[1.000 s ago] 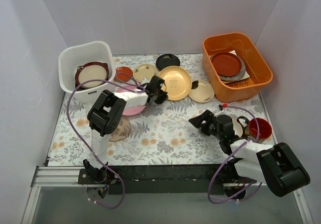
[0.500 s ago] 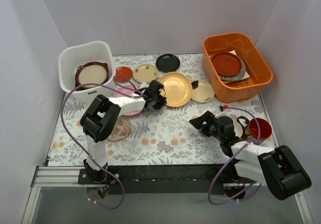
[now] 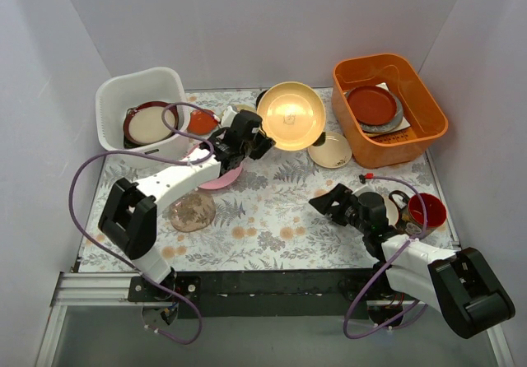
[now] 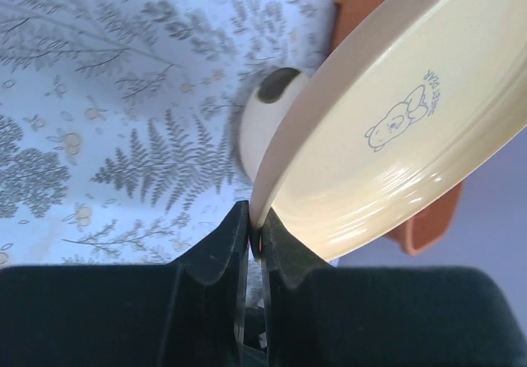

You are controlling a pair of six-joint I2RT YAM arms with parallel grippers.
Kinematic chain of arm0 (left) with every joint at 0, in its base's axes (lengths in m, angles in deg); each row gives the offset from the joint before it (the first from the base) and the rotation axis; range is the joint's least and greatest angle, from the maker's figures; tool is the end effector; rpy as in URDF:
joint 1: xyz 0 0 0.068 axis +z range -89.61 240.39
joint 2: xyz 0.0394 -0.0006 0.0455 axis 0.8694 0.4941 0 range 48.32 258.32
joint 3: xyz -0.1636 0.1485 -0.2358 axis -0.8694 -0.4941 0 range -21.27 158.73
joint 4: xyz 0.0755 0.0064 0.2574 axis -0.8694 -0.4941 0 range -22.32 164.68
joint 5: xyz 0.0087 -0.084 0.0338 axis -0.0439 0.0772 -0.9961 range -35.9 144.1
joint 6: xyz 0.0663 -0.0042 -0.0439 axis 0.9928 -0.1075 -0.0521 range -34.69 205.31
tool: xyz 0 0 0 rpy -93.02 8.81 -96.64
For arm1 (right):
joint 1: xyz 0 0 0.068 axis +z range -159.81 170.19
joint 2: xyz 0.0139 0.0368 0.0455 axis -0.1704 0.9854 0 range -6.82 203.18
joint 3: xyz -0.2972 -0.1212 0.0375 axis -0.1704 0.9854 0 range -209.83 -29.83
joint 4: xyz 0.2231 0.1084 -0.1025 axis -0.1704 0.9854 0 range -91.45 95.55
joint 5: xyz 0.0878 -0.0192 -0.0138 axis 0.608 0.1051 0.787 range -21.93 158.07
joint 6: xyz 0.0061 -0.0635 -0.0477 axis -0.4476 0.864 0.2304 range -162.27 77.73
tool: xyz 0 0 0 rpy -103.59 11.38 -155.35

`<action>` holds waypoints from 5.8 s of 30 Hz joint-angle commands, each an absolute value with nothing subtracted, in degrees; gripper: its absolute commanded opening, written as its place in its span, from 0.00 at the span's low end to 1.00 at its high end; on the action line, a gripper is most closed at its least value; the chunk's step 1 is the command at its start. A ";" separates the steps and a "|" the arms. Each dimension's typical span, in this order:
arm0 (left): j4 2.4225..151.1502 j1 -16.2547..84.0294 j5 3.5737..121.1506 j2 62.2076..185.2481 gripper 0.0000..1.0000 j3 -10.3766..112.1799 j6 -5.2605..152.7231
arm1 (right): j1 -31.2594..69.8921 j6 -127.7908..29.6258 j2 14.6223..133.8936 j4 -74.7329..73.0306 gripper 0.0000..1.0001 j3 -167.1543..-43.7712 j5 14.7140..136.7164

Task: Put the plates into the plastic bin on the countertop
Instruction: Pick up the plate at the center of the board, then place the plate in the plastic bin, then pick up the plate at the center of the board.

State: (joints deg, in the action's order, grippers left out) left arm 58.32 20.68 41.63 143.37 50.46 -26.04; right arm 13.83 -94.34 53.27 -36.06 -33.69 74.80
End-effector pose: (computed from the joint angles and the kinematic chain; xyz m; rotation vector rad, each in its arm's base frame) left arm 0.3262 -0.2517 0.2932 -1.5760 1.9631 -1.0746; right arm 0.1661 0.0815 0.1584 0.4295 2.0331 0.9619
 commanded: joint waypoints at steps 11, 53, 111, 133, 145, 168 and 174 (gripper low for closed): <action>47.09 28.47 42.22 129.01 0.00 65.47 -12.34 | 13.83 -92.10 55.14 -42.85 0.88 -30.27 82.40; 39.00 78.49 63.94 134.01 0.00 62.32 -0.91 | 13.83 -93.42 65.50 -54.09 0.89 -26.66 86.27; 35.04 83.68 66.85 163.73 0.35 78.67 6.39 | 13.83 -89.64 54.70 -44.34 0.92 -26.75 83.63; 45.07 75.88 79.41 116.11 0.98 52.75 5.15 | 13.92 -88.94 49.70 -28.52 0.93 -35.98 87.58; 37.24 69.00 85.65 95.36 0.98 42.82 5.42 | 22.41 -88.67 50.64 -23.15 0.93 -46.69 88.65; 32.58 67.42 84.16 83.47 0.98 18.28 11.57 | 33.69 -95.70 94.67 -33.09 0.86 -78.06 80.39; 32.67 67.42 84.51 84.27 0.98 19.42 11.92 | 34.57 -100.18 102.14 -35.90 0.83 -82.29 78.97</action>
State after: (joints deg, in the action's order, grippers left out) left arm 32.51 67.70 84.10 84.07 18.46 10.72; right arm 33.78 -96.86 97.53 -33.00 -79.26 80.98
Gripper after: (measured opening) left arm 0.979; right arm 0.855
